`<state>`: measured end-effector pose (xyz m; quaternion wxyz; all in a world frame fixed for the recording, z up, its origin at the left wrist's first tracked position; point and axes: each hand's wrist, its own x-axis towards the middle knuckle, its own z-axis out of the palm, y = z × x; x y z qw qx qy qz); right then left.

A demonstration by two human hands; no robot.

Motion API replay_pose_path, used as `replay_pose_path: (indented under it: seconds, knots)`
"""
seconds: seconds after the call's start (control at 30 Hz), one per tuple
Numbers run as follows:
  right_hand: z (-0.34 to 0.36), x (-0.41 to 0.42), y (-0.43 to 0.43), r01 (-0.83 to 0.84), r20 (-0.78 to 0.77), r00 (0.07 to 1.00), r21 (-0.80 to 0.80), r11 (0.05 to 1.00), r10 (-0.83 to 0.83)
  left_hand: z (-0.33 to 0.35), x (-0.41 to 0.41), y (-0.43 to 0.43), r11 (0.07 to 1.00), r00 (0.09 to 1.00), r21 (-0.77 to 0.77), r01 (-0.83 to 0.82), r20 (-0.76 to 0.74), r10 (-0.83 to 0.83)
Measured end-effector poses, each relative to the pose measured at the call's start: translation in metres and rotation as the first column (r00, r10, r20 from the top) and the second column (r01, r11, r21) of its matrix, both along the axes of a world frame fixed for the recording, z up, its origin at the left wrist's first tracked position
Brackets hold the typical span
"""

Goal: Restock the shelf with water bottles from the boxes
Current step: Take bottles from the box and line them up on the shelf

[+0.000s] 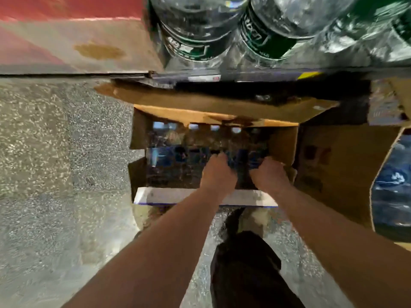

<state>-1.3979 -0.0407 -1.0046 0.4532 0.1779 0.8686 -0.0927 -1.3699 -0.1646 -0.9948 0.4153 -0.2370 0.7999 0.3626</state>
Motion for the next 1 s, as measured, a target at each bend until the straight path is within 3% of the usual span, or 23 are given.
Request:
replay_pose_path:
  seconds: [0.13, 0.4, 0.53, 0.73, 0.87, 1.0]
  knots:
    - [-0.054, 0.006, 0.017, 0.105, 0.002, 0.994, -0.014, 0.994, -0.105, -0.049, 0.002, 0.020, 0.992, 0.992, 0.028, -0.122, 0.032, 0.122]
    - [-0.084, 0.005, 0.027, 0.166, 0.091, 0.983, -0.054, 0.985, -0.161, -0.085, -0.001, 0.043, 0.960, 0.956, 0.069, -0.273, 0.133, 0.262]
    - [-0.088, 0.009, 0.030, 0.363, 0.091, 0.930, -0.100, 0.926, -0.355, -0.091, 0.000, 0.053, 0.914, 0.904, 0.058, -0.401, 0.184, 0.385]
    - [-0.097, 0.006, 0.034, 0.462, 0.129, 0.887, -0.215, 0.860, -0.444, -0.102, -0.005, 0.046, 0.909, 0.891, 0.040, -0.414, 0.222, 0.396]
    - [-0.104, 0.005, 0.035, 0.534, 0.220, 0.844, -0.259, 0.805, -0.489, -0.118, -0.007, 0.037, 0.893, 0.859, 0.083, -0.441, 0.325, 0.394]
    - [-0.116, 0.010, 0.033, 0.623, 0.196, 0.782, -0.233, 0.746, -0.592, -0.126, -0.005, 0.035, 0.852, 0.816, 0.060, -0.520, 0.330, 0.475]
